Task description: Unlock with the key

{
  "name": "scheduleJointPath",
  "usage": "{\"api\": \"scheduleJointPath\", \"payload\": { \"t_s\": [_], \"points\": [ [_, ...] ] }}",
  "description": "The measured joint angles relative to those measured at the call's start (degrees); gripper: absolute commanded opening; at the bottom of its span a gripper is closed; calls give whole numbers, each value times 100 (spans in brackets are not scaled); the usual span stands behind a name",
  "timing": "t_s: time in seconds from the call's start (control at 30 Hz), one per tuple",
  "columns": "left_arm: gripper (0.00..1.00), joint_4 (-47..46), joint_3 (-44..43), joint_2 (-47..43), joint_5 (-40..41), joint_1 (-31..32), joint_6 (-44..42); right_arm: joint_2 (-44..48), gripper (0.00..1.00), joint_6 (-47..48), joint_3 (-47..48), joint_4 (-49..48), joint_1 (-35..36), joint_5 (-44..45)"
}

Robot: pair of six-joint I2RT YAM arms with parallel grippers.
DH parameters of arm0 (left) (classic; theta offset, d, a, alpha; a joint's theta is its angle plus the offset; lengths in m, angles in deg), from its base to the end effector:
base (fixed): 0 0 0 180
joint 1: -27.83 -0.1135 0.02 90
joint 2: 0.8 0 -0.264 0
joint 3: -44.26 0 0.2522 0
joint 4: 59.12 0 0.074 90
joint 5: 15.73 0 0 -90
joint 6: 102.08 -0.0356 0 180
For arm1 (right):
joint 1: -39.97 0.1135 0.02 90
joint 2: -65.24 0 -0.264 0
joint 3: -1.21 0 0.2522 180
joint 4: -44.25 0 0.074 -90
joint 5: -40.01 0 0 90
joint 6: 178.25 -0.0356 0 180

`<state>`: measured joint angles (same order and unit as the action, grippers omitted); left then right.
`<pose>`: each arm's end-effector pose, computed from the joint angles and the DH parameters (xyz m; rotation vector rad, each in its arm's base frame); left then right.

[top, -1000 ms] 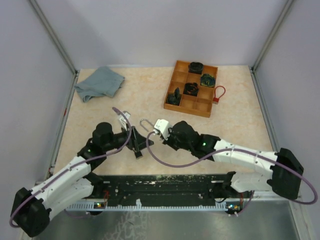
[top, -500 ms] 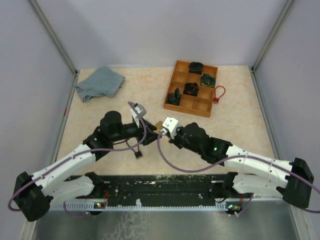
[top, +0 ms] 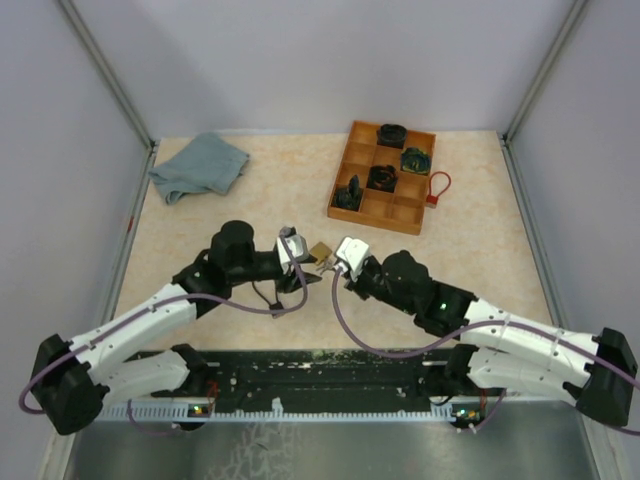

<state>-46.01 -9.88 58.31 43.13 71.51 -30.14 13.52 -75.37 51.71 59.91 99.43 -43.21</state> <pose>0.1573 -0.1756 0.2858 1.2928 1.4208 -0.8145 0.1120 0.1815 0.2836 -1.0462 1.5714 0.4504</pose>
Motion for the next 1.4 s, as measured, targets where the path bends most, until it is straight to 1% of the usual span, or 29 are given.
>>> {"api": "scheduleJointPath", "payload": {
  "t_s": [0.1, 0.23, 0.53, 0.7, 0.9, 1.03, 1.07, 1.1, 1.2, 1.23, 1.3, 1.4],
  "points": [
    [49, -59, 0, 96, -96, 2, -210, 33, 0, 17, -61, -72, 0, -66],
    [46, -70, -17, 275, -264, 7, -343, 33, 0, 59, -74, -129, 0, -87],
    [42, -127, -79, 428, -529, 11, -315, 33, 0, 61, -74, -282, 0, -87],
    [38, -234, -107, 431, -564, 28, -234, 20, 0, 61, -74, -282, 0, -87],
    [28, -326, -107, 411, -557, 33, -190, -28, 0, 59, -74, -282, 0, -90],
    [10, -348, -107, 409, -553, 33, -188, -31, 0, 59, -74, -282, 0, -96],
    [3, -350, -107, 409, -544, 33, -192, -31, 0, 59, -74, -278, 0, -116],
    [0, -352, -107, 409, -540, 31, -195, -31, 0, 59, -74, -275, 0, -133],
    [0, -326, -107, 409, -527, 33, -313, -31, 0, 55, -76, -264, 0, -179],
    [0, -310, -107, 407, -525, 33, -354, -31, 4, 50, -79, -251, 0, -199],
    [0, -229, -107, 382, -494, 50, -492, -31, 20, 15, -85, -232, 0, -260],
    [0, -20, -127, 282, -326, 142, -846, -31, 33, -114, -83, -166, -127, -619]
  ]
}}
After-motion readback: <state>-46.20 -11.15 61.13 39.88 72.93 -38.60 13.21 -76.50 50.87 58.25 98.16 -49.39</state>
